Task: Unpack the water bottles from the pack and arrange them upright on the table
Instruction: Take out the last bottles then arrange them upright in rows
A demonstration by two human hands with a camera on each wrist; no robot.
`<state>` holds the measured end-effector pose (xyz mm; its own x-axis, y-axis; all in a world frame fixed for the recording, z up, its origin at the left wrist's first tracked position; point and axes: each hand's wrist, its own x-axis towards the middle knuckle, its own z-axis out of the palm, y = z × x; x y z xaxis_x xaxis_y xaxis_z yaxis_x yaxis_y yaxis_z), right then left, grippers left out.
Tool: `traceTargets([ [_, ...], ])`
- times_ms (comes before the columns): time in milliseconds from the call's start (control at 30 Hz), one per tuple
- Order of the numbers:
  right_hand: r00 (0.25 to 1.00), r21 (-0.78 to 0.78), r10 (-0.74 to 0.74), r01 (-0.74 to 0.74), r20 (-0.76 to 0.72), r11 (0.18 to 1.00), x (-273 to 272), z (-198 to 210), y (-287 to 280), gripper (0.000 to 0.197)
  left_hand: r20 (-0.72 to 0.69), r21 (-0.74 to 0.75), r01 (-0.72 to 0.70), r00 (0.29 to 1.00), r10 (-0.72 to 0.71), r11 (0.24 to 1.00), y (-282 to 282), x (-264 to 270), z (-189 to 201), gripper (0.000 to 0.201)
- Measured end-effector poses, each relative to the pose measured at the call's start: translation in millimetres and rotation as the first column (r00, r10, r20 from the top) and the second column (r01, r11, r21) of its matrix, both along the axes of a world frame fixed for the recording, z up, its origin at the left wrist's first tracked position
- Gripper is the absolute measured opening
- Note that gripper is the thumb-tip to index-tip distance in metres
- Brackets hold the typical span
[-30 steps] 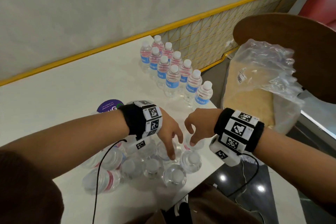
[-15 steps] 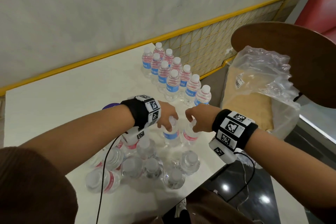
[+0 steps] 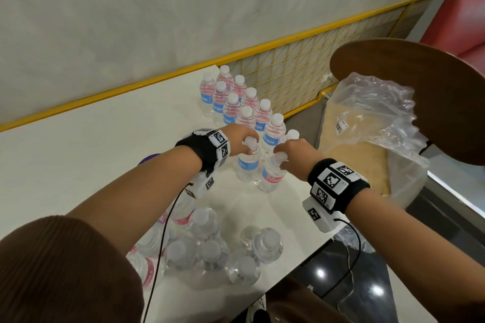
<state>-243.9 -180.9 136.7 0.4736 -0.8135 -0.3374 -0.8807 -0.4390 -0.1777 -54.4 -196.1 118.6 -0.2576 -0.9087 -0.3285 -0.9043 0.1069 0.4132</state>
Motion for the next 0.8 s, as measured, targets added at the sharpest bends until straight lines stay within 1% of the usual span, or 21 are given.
traceTargets([
  [133, 0.998, 0.048, -0.015, 0.012, 0.068, 0.999, -2, -1, 0, 0.043, -0.054, -0.034, -0.018, 0.998, 0.016, 0.999, -3, -3, -4, 0.034],
  [233, 0.992, 0.070, -0.104, 0.099, 0.071, 0.993, -2, -4, 5, 0.058, -0.031, -0.030, -0.012, 0.999, 0.011, 0.999, -6, -4, -3, 0.039],
  [267, 0.986, 0.079, -0.139, 0.132, 0.090, 0.988, -2, -5, 7, 0.057, -0.024, -0.031, -0.016, 1.000, 0.015, 0.999, -7, -3, -3, 0.043],
  [333, 0.972, 0.080, -0.179, 0.169, 0.150, 0.982, -2, -5, 10, 0.042, -0.038, -0.024, -0.037, 0.999, 0.036, 0.999, -10, -2, -1, 0.046],
  [400, 0.968, 0.067, -0.172, 0.163, 0.185, 0.984, -2, -6, 10, 0.029, -0.067, 0.006, -0.053, 0.996, 0.054, 0.999, -12, -2, 2, 0.044],
  [433, 0.972, 0.057, -0.154, 0.146, 0.180, 0.988, -2, -7, 9, 0.028, -0.073, 0.022, -0.060, 0.995, 0.061, 0.998, -13, -3, 3, 0.043],
  [500, 0.980, 0.037, -0.120, 0.115, 0.161, 0.993, 0, -8, 6, 0.032, -0.058, 0.023, -0.057, 0.997, 0.058, 0.998, -14, -6, 6, 0.044],
  [633, 0.984, 0.004, -0.099, 0.099, 0.146, 0.995, 5, -7, -2, 0.040, 0.004, -0.054, -0.031, 0.999, 0.032, 0.998, -16, -11, 9, 0.044],
  [800, 0.973, 0.043, -0.180, 0.175, 0.143, 0.984, 4, -11, 2, 0.046, -0.029, -0.043, -0.075, 0.997, 0.074, 0.996, -20, -10, 8, 0.044],
])
